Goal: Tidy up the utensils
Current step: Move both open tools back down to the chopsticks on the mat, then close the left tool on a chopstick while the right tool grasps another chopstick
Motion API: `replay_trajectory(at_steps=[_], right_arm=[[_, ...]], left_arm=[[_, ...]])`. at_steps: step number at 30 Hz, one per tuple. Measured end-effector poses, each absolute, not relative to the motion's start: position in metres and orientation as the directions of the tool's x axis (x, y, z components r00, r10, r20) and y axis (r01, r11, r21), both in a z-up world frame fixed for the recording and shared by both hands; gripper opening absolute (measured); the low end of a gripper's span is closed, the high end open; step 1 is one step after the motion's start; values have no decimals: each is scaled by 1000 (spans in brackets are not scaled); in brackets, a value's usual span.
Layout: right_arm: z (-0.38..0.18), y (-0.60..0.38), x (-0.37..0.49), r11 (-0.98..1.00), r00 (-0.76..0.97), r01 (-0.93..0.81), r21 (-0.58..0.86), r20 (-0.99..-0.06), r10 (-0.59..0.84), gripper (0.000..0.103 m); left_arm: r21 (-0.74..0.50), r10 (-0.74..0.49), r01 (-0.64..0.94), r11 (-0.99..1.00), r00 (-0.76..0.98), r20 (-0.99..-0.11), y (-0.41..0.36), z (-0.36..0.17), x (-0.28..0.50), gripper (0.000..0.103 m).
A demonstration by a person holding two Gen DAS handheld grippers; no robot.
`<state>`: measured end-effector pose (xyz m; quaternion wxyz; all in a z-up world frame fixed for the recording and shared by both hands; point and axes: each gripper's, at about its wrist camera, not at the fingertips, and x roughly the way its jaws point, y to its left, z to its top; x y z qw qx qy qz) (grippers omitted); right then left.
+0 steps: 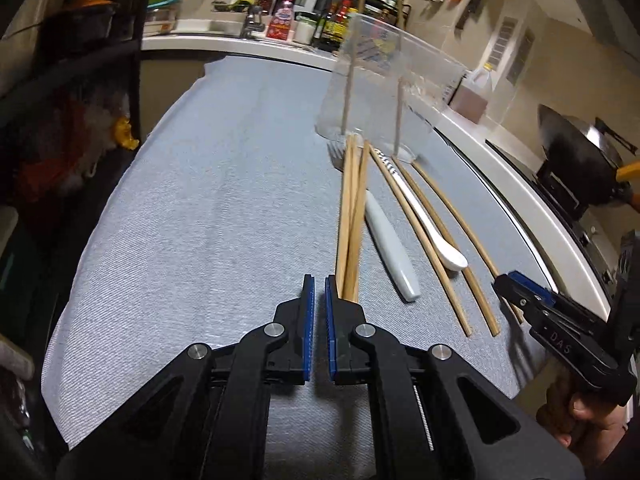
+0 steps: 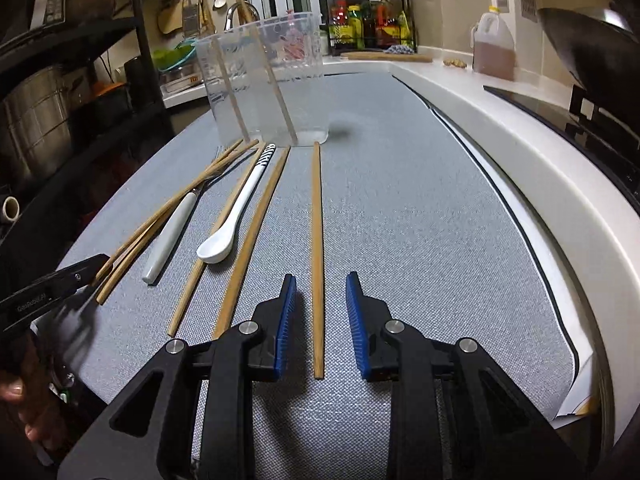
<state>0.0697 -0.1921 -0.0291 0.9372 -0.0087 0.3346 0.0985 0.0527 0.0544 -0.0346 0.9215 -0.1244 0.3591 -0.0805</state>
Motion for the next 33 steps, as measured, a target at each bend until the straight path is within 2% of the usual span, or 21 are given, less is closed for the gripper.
replay_trajectory(at_steps=[5, 16, 22, 23, 25, 26, 33], right_arm=[[-29, -191, 66, 982, 763, -185, 36, -624, 167, 26], [-27, -193, 67, 983, 760, -173, 56, -628, 169, 23], [-27, -191, 66, 984, 762, -174, 45, -626, 163, 23], [-27, -192, 66, 985, 764, -168, 46, -626, 159, 20], [-27, -195, 67, 986, 764, -159, 54, -625, 157, 8], [-27, -197, 67, 985, 764, -158, 62, -625, 162, 6], [-28, -198, 64, 992, 775, -125, 34, -620, 119, 6]], left_arm=[[-248, -225, 78, 966, 732, -644, 47, -36, 51, 5], [-247, -262, 134, 960, 746, -613, 39, -31, 43, 5], [-135, -196, 142, 981, 737, -647, 24, -37, 44, 7], [-102, -175, 143, 984, 741, -648, 21, -37, 43, 7], [-86, -159, 136, 987, 746, -646, 21, -36, 42, 7], [-90, -148, 118, 989, 750, -645, 24, -36, 41, 6], [-103, -87, 27, 994, 764, -639, 43, -34, 40, 6]])
